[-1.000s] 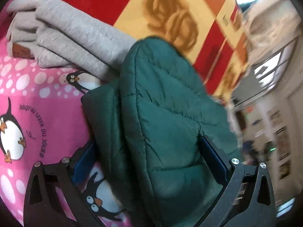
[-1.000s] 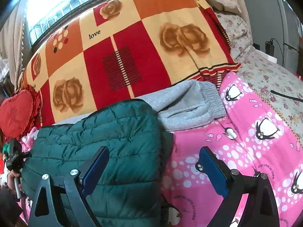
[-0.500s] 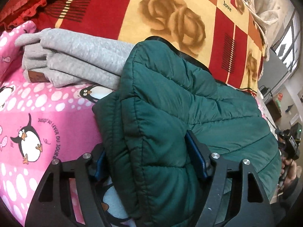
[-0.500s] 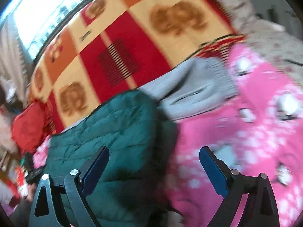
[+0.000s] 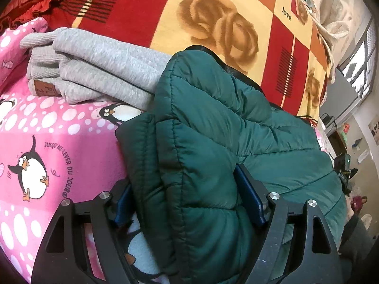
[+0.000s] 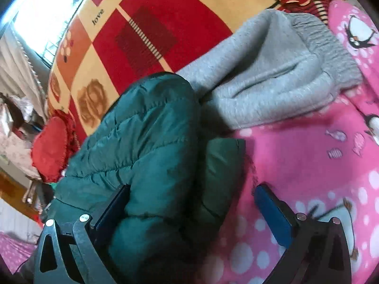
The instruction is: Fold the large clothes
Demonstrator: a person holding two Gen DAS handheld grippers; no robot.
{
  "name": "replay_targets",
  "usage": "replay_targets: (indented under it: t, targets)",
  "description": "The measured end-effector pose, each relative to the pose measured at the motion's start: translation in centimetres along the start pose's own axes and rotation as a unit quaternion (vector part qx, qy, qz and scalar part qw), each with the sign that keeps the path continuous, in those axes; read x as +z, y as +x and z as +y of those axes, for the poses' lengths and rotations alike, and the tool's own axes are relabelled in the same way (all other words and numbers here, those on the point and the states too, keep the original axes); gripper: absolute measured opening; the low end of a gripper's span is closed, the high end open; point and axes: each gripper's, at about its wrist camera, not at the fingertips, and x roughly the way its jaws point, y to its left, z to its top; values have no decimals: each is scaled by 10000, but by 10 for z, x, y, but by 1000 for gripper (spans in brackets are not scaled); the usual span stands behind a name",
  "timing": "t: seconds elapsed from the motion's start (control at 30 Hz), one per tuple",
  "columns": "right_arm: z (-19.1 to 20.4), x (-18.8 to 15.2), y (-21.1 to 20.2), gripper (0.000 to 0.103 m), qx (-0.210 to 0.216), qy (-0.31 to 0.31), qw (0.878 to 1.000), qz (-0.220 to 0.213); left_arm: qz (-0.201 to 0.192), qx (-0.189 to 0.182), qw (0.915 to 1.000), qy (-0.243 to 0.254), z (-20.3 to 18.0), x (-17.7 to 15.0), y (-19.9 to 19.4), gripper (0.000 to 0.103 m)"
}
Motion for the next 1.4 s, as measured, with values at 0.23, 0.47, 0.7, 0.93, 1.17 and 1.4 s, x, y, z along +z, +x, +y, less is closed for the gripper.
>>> replay_targets:
  t: [0.23,0.47,0.7,0.93,1.17,1.4]
  targets:
    - [26,-2,-12,58,300,-773,9960,-346,-2,-35,10000,-43,1,0,1,81]
    - [27,-4,4,84,-139,-547,9983,-151,5,-40,10000,-45,1,0,1,82]
    - [41,-1,0,57,-85,-927,9953,-256,-22,80,10000,13,-2,0,1,83]
    - [75,-9,-25,35,-527,-1544,9844,-651,-586,1567,9823,841,-43,-5,-18,65]
    - [87,-14,-25,35,-1005,-1812,9761,-649,-554,2280,9653,1150,-53,-4,-13,65]
    - [85,-21,-19,35,-1266,-1959,9711,-509,-603,2819,9473,1395,-62,-12,-4,66]
